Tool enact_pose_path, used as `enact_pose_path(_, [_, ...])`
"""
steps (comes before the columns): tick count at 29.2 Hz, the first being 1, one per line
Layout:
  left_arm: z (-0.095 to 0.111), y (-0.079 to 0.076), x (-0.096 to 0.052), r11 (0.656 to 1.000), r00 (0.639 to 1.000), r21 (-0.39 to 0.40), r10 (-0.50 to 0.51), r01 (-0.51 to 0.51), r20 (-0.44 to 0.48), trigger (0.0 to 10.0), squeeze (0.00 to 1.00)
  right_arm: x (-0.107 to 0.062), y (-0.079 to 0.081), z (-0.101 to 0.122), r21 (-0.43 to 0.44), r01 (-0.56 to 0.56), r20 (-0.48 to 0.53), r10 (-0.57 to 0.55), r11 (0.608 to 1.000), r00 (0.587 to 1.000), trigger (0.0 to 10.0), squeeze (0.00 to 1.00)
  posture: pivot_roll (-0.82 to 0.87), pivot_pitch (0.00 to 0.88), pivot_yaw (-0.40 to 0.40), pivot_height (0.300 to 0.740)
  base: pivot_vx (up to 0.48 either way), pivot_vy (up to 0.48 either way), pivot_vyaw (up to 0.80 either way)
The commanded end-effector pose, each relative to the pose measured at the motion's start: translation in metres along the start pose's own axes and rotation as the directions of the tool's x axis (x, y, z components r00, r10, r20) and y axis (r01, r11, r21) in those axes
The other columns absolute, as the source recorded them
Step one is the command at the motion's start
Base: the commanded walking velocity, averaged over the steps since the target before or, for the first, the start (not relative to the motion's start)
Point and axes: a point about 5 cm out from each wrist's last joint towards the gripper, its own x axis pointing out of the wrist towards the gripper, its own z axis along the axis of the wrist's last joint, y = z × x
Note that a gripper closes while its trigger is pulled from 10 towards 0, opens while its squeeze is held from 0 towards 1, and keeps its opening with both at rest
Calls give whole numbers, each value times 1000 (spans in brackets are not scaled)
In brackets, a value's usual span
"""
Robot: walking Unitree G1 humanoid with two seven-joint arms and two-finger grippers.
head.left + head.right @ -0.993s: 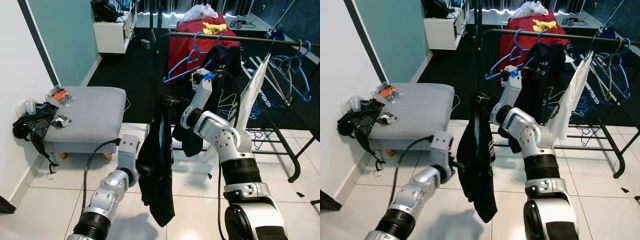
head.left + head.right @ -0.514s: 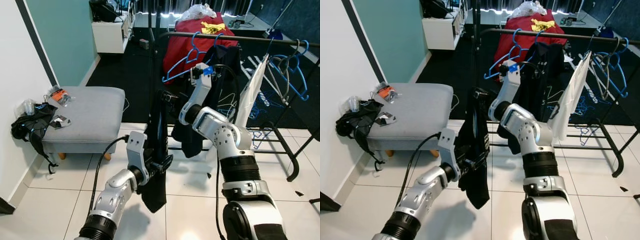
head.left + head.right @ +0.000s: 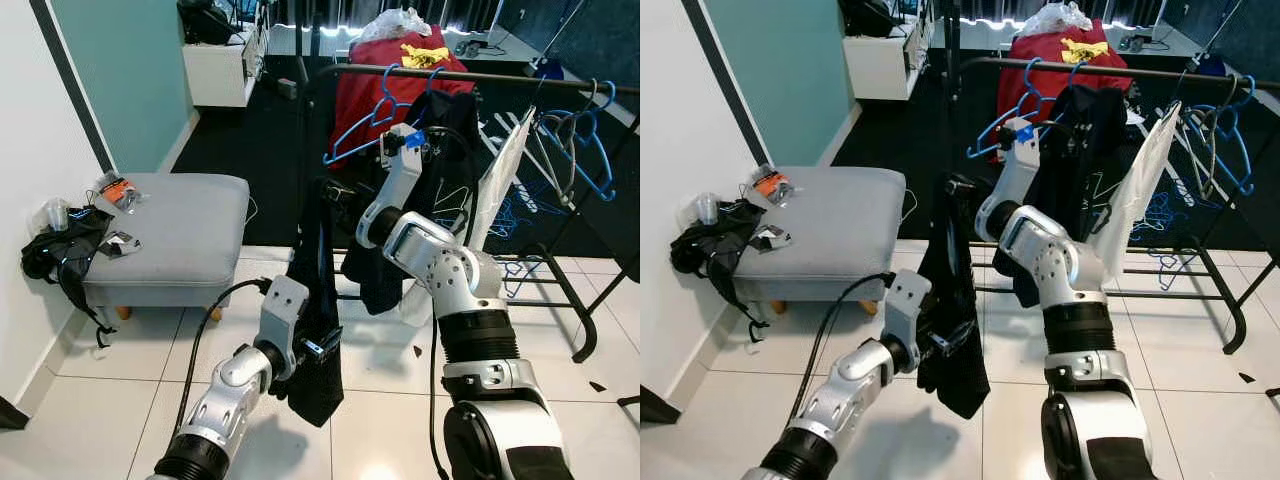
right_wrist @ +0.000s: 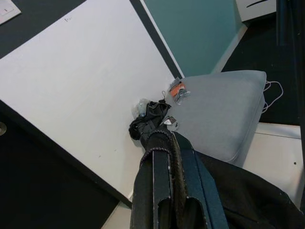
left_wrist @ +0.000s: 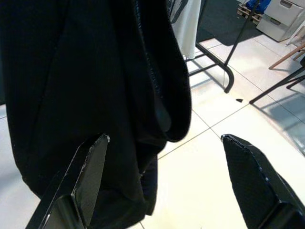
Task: Hang hanger
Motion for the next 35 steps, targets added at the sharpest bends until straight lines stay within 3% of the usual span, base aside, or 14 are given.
enact_pose_path(1, [-2, -2, 1, 1000, 1000, 4, -10, 10, -21, 10000, 0, 1, 8, 8, -8, -23, 24, 24, 1000, 999, 0, 0, -44, 66, -34, 740, 0, 0, 0])
enact_pose_path(9, [0, -7, 5, 998, 1000, -68, -11, 9, -18, 10000, 0, 2, 8, 7, -5, -18, 24, 18, 1000, 1000, 0, 0, -45, 68, -37, 740, 0, 0, 0])
enact_pose_path(20, [7, -6, 12, 994, 1000, -110, 12, -12, 1, 10000, 0, 5, 9, 7, 1, -16, 27, 16, 1000, 999, 0, 0, -42, 69, -37, 740, 0, 0, 0])
enact_pose_path(29, [7, -8, 14, 994, 1000, -105, 8, -9, -10, 10000, 0, 5, 10, 6, 2, -16, 25, 16, 1000, 1000, 0, 0, -43, 69, -36, 740, 0, 0, 0])
enact_pose_path(35, [3, -6, 18, 997, 997, -56, 52, -56, -57, 10000, 0, 7, 12, 8, 10, -18, 33, 18, 1000, 999, 0, 0, -43, 74, -37, 740, 0, 0, 0])
